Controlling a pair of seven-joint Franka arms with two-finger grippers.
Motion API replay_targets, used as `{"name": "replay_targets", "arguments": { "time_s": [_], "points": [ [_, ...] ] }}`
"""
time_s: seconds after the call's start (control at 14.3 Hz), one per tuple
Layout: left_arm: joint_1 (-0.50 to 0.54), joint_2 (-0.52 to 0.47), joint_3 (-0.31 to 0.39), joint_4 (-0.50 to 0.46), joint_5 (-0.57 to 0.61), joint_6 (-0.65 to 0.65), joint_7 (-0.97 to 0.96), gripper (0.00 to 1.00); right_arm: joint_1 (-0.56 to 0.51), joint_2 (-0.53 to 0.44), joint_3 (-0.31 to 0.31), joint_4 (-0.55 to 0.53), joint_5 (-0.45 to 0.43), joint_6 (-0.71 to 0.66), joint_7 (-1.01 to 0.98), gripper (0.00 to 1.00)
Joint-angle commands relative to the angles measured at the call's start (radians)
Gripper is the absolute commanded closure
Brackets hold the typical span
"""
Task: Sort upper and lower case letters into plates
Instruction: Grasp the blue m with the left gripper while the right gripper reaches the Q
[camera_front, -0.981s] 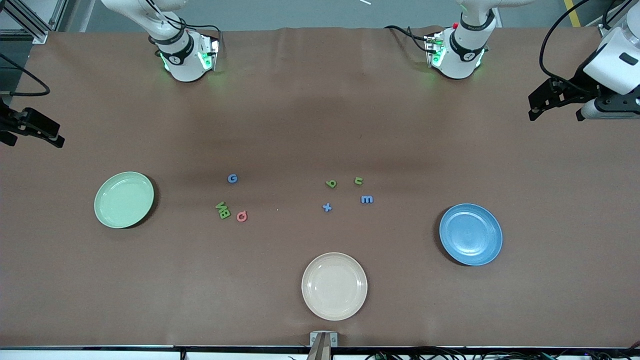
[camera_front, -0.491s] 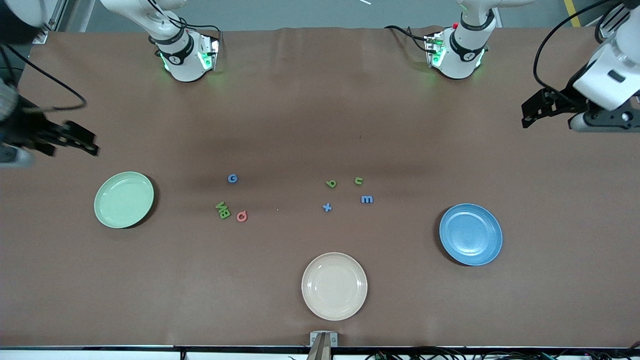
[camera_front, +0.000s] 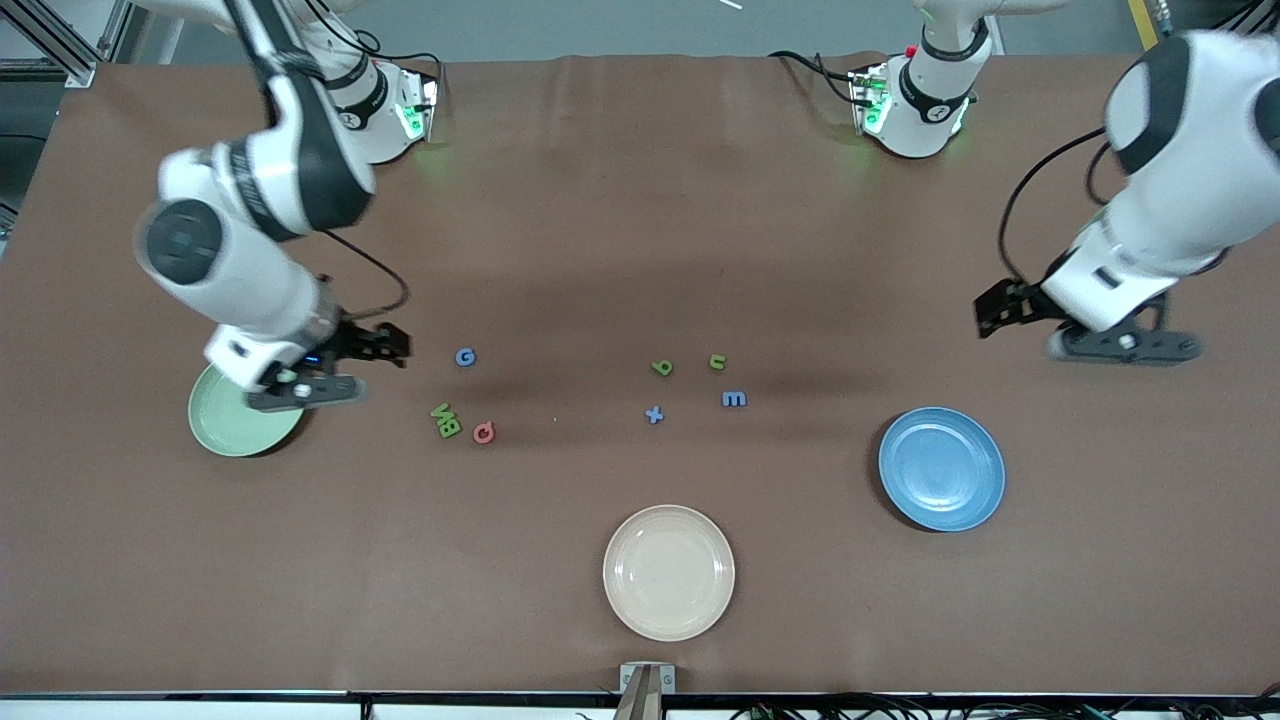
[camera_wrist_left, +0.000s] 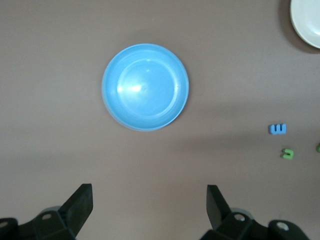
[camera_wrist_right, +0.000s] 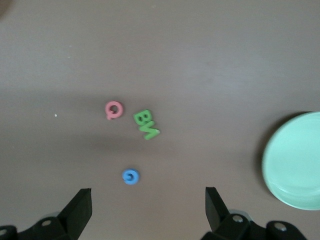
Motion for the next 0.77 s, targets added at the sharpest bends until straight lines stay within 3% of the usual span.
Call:
{"name": "replay_targets", "arguments": {
  "time_s": [0.0, 0.21, 0.42, 0.7],
  "points": [
    [-0.008, 0.095, -0.065, -0.016, -0.017, 0.084, -0.062, 0.0, 0.084, 0.1, -0.014, 0.009, 0.008, 0.105, 0.073, 0.0],
    [-0.034, 0.23, -0.131, -0.022, -0.007, 0.262, -0.127, 0.0, 0.118, 0.178, -0.014, 0.012, 0.009, 0.188, 0.246, 0.0],
    [-0.14, 0.332, -0.127, 0.003, 0.013, 0.383, -0.216, 0.01, 0.118, 0.249, -0.014, 0.038, 0.012, 0.228, 0.381, 0.0],
    [-0.229, 0.541, -0.123, 0.157, 0.206, 0.423, -0.471, 0.05, 0.113, 0.366, -0.014, 0.151, 0.014, 0.231, 0.521, 0.0]
  ]
}}
